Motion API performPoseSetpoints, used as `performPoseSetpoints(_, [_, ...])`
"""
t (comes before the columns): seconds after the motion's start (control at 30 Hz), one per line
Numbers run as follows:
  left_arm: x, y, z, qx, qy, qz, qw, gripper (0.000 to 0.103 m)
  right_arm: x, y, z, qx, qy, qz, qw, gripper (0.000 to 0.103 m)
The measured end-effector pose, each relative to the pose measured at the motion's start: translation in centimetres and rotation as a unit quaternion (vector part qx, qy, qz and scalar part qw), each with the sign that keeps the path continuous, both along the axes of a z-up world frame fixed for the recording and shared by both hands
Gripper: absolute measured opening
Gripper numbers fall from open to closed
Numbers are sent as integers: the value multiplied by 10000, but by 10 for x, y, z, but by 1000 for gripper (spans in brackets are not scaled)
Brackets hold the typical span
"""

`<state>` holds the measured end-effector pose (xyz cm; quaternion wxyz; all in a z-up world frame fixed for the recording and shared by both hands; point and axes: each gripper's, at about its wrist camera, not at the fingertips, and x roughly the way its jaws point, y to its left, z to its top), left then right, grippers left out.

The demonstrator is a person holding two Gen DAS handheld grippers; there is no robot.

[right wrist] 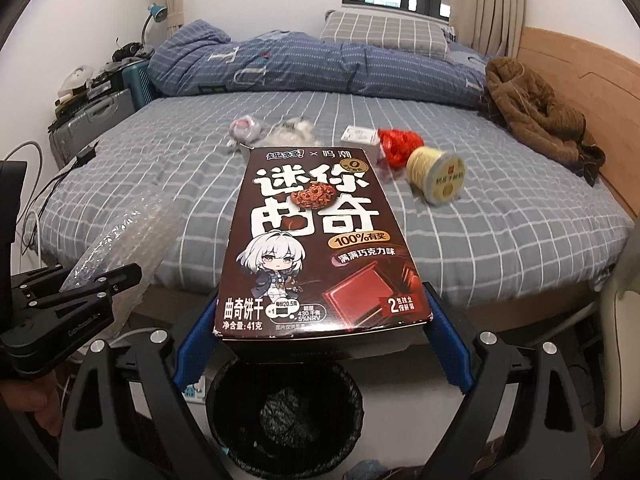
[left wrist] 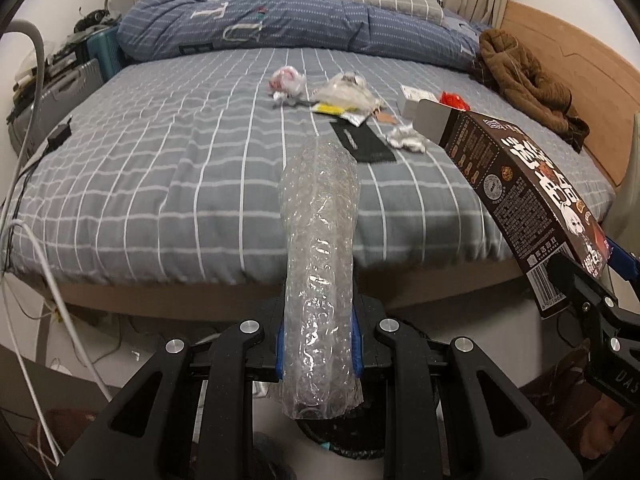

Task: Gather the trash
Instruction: 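Carry the bubble wrap and cookie box down over the wastebasket with both tools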

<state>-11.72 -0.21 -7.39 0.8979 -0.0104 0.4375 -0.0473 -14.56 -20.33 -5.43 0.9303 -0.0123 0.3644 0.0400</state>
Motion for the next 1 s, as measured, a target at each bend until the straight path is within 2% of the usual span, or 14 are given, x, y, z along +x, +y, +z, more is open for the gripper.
performPoseSetpoints(0.5, [-33,2,-34,-7,455,38,9990,22,-32,9,-40,-37,612,88,9981,87])
performPoseSetpoints(0.77, [-33,8,-68,114,748,129,9970,22,-31,15,-73,-173,1113,171,9935,87])
performPoseSetpoints(1.0, [-33,18,-97,54,1061,222,9941,22,-23,23,-109,-279,1678,214,9852,88])
